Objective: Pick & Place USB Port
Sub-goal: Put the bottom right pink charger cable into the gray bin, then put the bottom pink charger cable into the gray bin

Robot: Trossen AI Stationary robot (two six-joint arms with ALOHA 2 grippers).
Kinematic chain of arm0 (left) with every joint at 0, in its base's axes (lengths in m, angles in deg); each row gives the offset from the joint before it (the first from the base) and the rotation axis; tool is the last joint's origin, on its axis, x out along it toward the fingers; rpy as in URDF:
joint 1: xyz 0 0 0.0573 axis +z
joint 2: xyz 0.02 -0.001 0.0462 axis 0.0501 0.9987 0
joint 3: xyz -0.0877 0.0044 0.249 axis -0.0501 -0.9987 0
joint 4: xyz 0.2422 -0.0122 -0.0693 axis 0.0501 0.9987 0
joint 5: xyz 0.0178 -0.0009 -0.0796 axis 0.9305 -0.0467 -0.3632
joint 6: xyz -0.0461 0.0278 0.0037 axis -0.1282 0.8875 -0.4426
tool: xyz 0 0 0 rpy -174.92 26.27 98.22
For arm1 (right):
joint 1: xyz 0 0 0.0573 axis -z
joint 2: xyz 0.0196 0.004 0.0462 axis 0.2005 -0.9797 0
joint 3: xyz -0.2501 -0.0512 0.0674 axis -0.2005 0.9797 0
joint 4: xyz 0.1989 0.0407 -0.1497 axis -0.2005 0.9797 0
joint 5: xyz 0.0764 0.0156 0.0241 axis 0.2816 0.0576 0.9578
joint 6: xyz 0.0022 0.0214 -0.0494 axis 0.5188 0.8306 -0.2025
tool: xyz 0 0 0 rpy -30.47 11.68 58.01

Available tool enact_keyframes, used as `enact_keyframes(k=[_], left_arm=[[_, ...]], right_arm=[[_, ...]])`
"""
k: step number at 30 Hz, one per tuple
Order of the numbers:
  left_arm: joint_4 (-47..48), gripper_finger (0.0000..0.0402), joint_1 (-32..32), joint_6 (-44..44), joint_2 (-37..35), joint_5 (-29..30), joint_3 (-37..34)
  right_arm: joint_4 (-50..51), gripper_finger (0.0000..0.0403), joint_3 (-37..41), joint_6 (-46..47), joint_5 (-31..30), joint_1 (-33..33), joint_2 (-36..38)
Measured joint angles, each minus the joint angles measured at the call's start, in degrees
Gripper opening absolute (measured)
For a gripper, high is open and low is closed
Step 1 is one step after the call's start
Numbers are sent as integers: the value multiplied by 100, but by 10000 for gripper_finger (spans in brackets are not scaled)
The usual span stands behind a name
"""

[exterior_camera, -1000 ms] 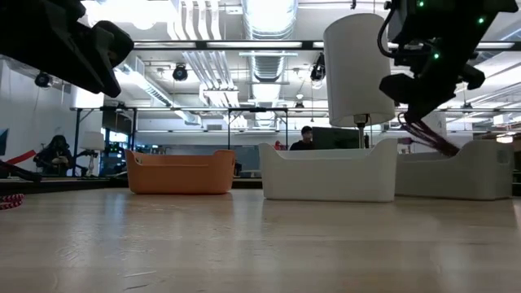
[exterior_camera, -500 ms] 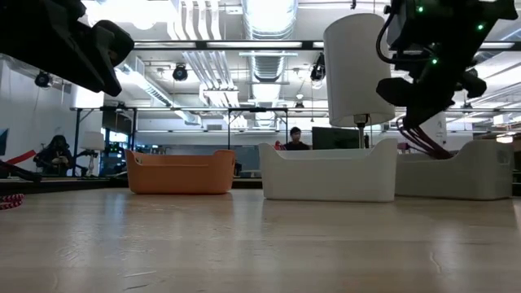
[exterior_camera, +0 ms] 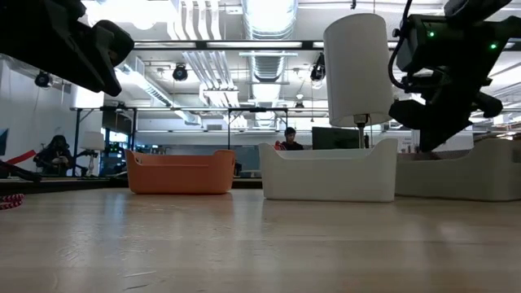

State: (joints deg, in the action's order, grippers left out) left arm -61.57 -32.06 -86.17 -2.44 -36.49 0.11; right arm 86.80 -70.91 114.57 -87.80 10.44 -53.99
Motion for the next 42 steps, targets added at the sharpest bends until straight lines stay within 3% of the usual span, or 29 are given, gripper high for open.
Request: enact_keyframes(k=[11,20,22,26,29,33,42], left_arm=[[0,115,1,1,0,0,0],[-537,115,2,-35,0,-56,-2],[-797,115,6,-39,0,-297,0],[-953,115,4,-92,0,-1442,0],[-952,115,-16,-514,54,-1947,-2],[-1032,115,-89,-914,333,-2138,-2],[-1583,124,-374,-830,1186,-2535,76]], right_arm=[[-24,127,-129,-19,65,2,0],[-150,160,-1205,-981,86,-4,2],[-171,161,-1466,-1150,139,-14,2],[-189,161,-1838,-1442,275,-36,2],[-193,156,-1964,-1528,275,-111,4],[-193,149,-1982,-1534,277,-218,2],[-272,146,-1687,-1513,335,-334,-7]])
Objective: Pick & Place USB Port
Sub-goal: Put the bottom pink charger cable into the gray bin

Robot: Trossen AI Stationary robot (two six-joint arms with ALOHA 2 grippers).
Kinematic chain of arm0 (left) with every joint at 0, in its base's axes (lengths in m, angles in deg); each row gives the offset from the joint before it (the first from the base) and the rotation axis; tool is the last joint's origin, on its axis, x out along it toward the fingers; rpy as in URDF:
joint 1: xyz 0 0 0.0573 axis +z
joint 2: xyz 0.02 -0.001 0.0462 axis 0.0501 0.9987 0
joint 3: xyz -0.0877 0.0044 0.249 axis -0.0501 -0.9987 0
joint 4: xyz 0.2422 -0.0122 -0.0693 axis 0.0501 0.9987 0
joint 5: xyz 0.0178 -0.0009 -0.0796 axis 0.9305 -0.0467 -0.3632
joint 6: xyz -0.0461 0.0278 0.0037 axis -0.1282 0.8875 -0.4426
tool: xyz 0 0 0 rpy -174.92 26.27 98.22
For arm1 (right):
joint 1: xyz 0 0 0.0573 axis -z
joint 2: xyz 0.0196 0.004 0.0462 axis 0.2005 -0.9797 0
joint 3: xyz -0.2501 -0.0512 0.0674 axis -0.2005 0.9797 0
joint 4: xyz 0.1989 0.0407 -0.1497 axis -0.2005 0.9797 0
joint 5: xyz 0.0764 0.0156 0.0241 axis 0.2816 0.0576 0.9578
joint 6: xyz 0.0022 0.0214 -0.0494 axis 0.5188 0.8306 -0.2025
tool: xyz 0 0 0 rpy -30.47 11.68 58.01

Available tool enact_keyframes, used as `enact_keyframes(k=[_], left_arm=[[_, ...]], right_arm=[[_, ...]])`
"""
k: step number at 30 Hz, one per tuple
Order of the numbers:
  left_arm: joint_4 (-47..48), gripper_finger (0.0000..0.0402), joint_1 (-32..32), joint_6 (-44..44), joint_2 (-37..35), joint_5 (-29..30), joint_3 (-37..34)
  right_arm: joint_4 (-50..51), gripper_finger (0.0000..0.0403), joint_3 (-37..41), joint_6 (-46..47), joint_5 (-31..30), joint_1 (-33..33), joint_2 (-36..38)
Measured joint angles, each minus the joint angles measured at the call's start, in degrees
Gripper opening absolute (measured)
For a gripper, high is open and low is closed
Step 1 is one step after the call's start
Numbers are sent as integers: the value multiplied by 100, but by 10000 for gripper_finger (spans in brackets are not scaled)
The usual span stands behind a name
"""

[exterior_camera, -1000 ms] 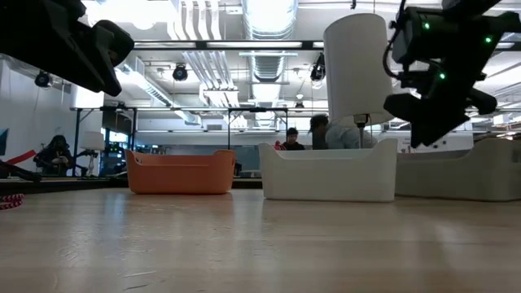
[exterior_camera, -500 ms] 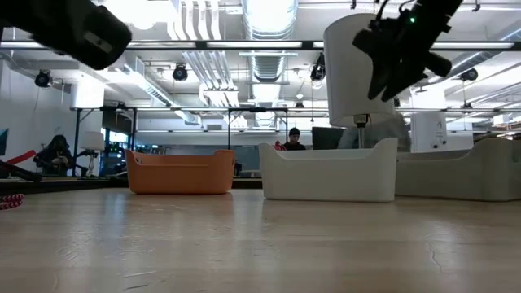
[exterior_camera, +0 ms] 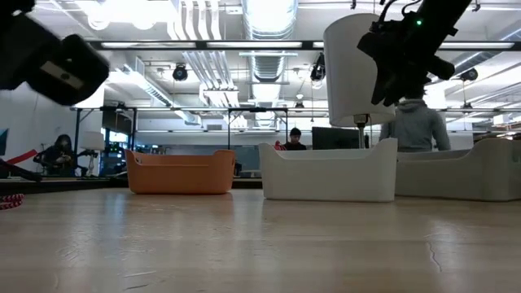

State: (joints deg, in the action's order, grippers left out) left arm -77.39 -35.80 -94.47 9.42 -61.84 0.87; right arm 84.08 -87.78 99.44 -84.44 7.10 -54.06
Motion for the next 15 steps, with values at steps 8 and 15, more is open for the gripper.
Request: enact_keyframes(k=[8,15], left_arm=[[4,161,-310,-162,661,-408,12],[-89,165,-431,-455,1121,-416,12]], right_arm=[[-424,142,5,-198,199,-2,0],[-814,134,5,-731,205,-2,2]])
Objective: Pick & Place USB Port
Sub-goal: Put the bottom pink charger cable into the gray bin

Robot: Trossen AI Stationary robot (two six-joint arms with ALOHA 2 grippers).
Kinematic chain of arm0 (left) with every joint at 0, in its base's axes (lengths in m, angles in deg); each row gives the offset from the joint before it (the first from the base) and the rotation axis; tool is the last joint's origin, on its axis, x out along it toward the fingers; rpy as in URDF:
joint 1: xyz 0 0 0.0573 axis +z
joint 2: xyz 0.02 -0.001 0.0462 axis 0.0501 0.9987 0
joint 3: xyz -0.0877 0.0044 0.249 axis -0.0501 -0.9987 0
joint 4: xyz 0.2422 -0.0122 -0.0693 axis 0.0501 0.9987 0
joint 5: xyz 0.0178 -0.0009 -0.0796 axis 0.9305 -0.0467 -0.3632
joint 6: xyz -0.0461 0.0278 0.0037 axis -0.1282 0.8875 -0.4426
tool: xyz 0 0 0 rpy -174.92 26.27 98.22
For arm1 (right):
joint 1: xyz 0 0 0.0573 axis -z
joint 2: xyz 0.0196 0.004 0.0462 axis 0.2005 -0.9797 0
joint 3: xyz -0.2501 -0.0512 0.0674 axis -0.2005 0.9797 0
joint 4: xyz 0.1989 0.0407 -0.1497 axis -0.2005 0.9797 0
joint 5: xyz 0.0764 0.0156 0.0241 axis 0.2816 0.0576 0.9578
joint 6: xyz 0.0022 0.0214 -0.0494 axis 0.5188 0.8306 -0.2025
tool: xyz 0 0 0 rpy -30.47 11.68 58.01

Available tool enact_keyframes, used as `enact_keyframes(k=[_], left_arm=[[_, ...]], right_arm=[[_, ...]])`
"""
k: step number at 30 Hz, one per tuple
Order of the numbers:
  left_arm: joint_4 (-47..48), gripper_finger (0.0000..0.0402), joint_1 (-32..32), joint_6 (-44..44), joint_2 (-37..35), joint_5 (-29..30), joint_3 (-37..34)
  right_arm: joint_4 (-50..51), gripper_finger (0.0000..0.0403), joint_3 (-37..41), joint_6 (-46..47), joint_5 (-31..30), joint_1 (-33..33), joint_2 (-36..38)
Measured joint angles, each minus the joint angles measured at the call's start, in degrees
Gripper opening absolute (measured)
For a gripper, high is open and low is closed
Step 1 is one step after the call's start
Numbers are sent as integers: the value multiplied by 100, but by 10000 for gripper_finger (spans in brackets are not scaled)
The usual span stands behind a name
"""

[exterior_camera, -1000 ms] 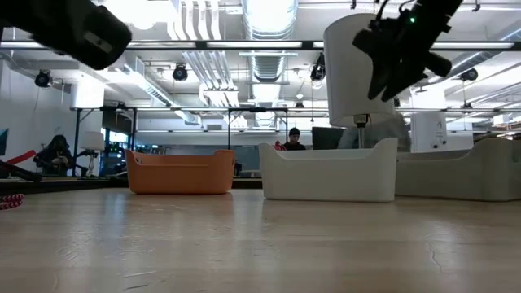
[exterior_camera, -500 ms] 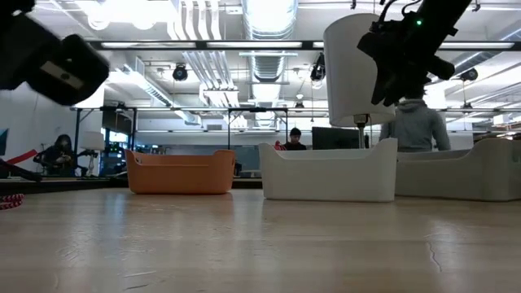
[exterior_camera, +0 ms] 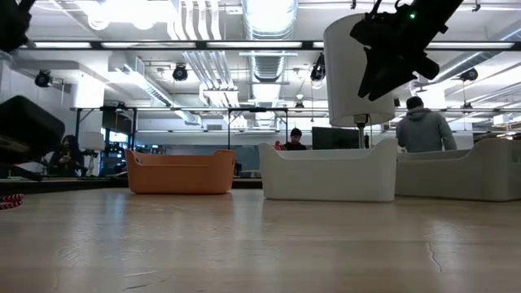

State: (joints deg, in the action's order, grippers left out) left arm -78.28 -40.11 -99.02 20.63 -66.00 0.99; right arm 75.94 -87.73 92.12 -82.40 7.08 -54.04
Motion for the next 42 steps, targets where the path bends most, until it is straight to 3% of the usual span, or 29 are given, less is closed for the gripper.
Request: enact_keyframes(k=[7,14,16,24,32,38,42], left_arm=[[4,152,-1,384,188,125,0],[-77,31,-15,824,149,93,-2],[-49,16,-19,782,65,259,-5],[-22,12,-15,1143,-396,1502,74],[1,17,-13,1640,-1207,3248,4],[-31,14,21,2002,-1835,4747,0],[-56,15,123,2024,-2209,5047,0]], right_arm=[[-3,141,2,-37,4,0,0],[-3,135,2,-28,15,0,0],[-3,133,2,-26,16,0,0],[-247,133,6,-138,15,0,0],[-1501,121,13,-1409,67,-216,0],[-2153,109,13,-2136,758,-577,0],[-2360,101,16,-2253,1208,-953,0]])
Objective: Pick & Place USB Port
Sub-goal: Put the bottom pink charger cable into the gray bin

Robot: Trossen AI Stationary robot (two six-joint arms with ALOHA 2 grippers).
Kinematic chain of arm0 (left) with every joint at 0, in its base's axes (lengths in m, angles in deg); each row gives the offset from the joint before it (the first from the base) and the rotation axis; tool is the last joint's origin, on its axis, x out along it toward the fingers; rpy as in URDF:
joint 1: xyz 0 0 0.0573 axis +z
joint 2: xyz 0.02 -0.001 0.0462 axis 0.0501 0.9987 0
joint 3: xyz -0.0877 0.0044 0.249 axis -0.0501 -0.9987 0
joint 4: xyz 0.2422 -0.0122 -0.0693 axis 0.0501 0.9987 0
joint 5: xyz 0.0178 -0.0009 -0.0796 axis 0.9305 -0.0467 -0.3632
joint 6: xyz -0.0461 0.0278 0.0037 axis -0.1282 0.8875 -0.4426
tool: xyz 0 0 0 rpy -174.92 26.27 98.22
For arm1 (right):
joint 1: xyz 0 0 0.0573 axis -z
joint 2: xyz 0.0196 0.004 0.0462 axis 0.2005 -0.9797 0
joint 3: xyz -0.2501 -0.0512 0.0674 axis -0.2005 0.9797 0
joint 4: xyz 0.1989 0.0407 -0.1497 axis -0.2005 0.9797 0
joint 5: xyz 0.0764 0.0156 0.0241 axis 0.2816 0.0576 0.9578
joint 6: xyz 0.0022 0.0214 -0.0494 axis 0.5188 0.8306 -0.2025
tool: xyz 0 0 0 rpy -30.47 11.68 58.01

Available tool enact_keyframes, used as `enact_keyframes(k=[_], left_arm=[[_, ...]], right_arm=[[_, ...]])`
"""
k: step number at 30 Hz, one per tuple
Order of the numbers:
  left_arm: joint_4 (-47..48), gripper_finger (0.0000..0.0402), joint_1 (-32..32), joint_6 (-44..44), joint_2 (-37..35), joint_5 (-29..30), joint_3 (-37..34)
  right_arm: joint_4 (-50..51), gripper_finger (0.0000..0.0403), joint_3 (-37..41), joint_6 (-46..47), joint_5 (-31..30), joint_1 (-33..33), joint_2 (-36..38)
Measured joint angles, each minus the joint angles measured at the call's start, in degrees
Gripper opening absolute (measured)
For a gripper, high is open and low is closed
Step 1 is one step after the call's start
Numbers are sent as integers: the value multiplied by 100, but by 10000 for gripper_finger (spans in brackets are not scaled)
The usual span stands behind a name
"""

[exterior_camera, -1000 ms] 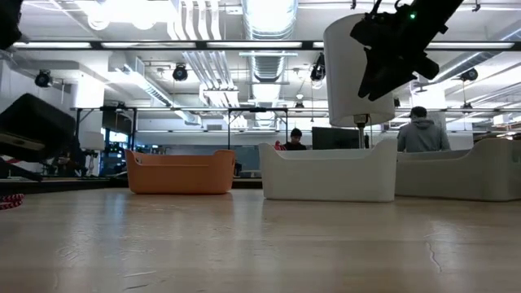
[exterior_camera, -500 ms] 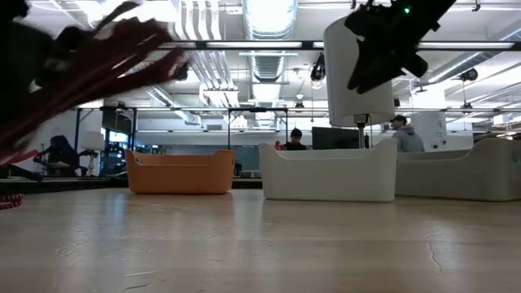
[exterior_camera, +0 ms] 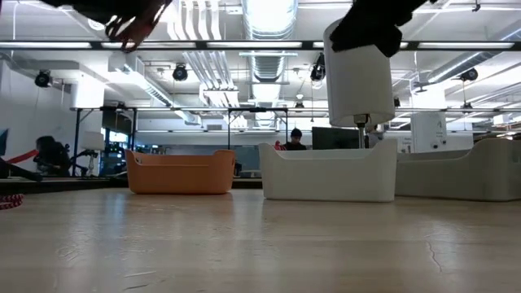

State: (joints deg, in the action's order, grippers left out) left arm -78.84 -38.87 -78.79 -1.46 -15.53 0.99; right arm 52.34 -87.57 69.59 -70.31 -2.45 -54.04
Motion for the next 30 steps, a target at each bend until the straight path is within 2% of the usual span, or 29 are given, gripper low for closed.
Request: enact_keyframes(k=[4,10,13,20,30], left_arm=[[-307,18,157,53,-238,-100,0],[-946,14,532,465,-292,-975,-2],[-1119,15,688,560,-263,-1118,-2],[-1484,14,1176,779,-256,-1199,-2],[-1927,13,2131,627,193,-2426,-2]], right_arm=[[-545,101,84,-161,18,-397,0],[-2499,116,589,-1095,-34,-701,0],[-3182,126,826,-1409,-35,-713,0],[-3407,151,869,-1581,-52,-708,-216],[-4223,173,864,-2092,-39,-698,-752]])
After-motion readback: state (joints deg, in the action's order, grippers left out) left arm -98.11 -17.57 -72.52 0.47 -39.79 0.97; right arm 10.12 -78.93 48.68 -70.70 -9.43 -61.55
